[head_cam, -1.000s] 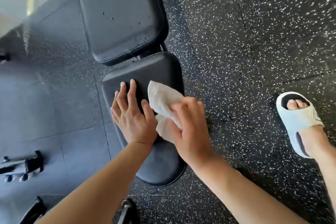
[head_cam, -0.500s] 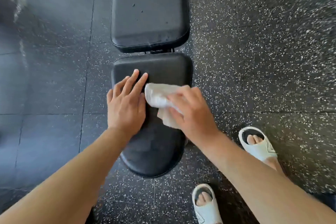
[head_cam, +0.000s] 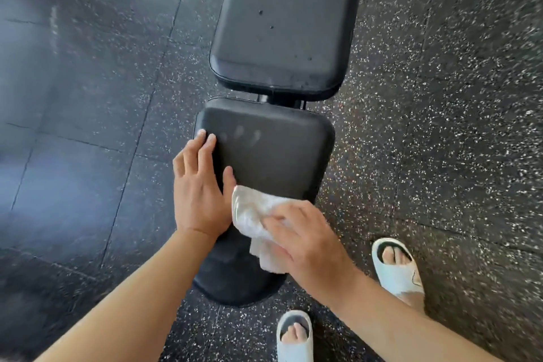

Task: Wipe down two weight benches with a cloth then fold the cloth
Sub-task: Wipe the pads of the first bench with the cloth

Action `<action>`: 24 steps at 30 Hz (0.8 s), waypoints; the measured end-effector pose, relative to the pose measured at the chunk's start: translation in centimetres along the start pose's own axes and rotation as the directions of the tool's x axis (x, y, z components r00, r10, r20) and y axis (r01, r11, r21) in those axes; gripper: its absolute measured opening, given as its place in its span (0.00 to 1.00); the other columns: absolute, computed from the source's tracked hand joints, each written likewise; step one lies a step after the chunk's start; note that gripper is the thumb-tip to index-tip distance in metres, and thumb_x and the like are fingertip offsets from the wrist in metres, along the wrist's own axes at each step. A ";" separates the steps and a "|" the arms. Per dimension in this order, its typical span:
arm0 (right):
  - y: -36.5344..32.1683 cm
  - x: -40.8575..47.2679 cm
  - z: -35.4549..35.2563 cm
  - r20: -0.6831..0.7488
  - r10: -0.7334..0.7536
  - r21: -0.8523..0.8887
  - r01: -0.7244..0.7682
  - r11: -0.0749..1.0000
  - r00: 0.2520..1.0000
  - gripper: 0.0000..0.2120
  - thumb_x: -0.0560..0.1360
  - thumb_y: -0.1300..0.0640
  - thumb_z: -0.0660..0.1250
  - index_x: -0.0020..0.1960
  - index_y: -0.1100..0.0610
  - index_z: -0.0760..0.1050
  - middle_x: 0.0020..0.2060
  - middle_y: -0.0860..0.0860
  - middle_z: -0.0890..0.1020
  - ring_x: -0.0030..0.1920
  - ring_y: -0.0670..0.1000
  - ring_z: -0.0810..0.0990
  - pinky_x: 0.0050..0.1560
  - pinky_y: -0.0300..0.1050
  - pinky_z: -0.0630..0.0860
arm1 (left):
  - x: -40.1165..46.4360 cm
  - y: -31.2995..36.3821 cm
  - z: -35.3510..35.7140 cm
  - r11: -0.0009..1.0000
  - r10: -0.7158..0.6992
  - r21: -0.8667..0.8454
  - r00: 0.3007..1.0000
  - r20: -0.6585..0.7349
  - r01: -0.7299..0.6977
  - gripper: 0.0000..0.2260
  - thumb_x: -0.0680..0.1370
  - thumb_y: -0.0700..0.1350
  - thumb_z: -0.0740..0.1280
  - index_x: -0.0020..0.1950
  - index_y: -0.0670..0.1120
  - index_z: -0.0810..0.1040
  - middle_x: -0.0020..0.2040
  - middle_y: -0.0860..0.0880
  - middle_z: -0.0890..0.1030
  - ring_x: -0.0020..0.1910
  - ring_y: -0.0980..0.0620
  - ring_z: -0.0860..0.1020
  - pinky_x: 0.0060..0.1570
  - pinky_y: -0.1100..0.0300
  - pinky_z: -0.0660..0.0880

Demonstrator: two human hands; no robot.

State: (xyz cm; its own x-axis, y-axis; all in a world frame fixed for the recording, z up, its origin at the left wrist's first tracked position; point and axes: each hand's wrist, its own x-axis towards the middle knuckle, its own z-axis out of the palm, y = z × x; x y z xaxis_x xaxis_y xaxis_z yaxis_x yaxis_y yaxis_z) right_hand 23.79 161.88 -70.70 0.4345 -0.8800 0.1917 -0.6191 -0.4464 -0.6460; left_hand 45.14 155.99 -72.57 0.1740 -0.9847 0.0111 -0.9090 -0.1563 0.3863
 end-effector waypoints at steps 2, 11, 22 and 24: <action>1.8 0.8 -0.5 0.023 -0.125 -0.048 0.126 0.991 0.992 0.07 0.79 0.61 0.69 0.55 0.58 0.84 0.50 0.54 0.83 0.46 0.57 0.80 0.49 0.52 0.79 | 0.1 0.0 0.0 1.000 -0.008 0.019 1.000 0.011 0.008 0.28 0.80 0.51 0.61 0.79 0.46 0.67 0.80 0.47 0.65 0.74 0.40 0.64 0.74 0.41 0.68; 4.4 16.3 1.7 0.010 -0.061 -0.121 0.062 0.991 0.998 0.06 0.73 0.64 0.72 0.50 0.57 0.82 0.47 0.54 0.79 0.45 0.58 0.76 0.45 0.52 0.74 | 0.5 -0.5 0.1 0.993 0.087 0.080 0.996 0.029 -0.089 0.28 0.80 0.49 0.60 0.78 0.38 0.68 0.78 0.39 0.67 0.74 0.33 0.67 0.77 0.41 0.63; 6.4 14.9 -2.2 0.183 -0.195 -0.096 0.215 0.972 0.964 0.08 0.76 0.66 0.71 0.54 0.59 0.82 0.49 0.55 0.80 0.45 0.57 0.76 0.48 0.53 0.77 | 0.5 0.5 -0.6 0.995 0.064 0.075 0.997 0.046 -0.068 0.29 0.80 0.51 0.61 0.78 0.37 0.69 0.78 0.39 0.68 0.77 0.33 0.66 0.80 0.43 0.62; 7.9 12.0 -4.5 0.232 -0.223 -0.048 0.240 0.970 0.947 0.14 0.75 0.67 0.74 0.59 0.59 0.82 0.51 0.55 0.80 0.45 0.56 0.75 0.48 0.51 0.77 | 0.4 0.4 -0.6 0.995 0.063 0.069 0.997 0.049 -0.066 0.30 0.80 0.51 0.61 0.79 0.37 0.69 0.79 0.39 0.68 0.77 0.33 0.66 0.78 0.40 0.64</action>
State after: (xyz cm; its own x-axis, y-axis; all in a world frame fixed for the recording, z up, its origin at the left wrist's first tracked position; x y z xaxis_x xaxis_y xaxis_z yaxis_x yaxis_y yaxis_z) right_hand 21.22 147.06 -70.18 0.7009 -0.6964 0.1539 -0.5274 -0.6514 -0.5454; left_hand 45.05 155.55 -71.80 0.0982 -0.9951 -0.0098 -0.9424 -0.0961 0.3204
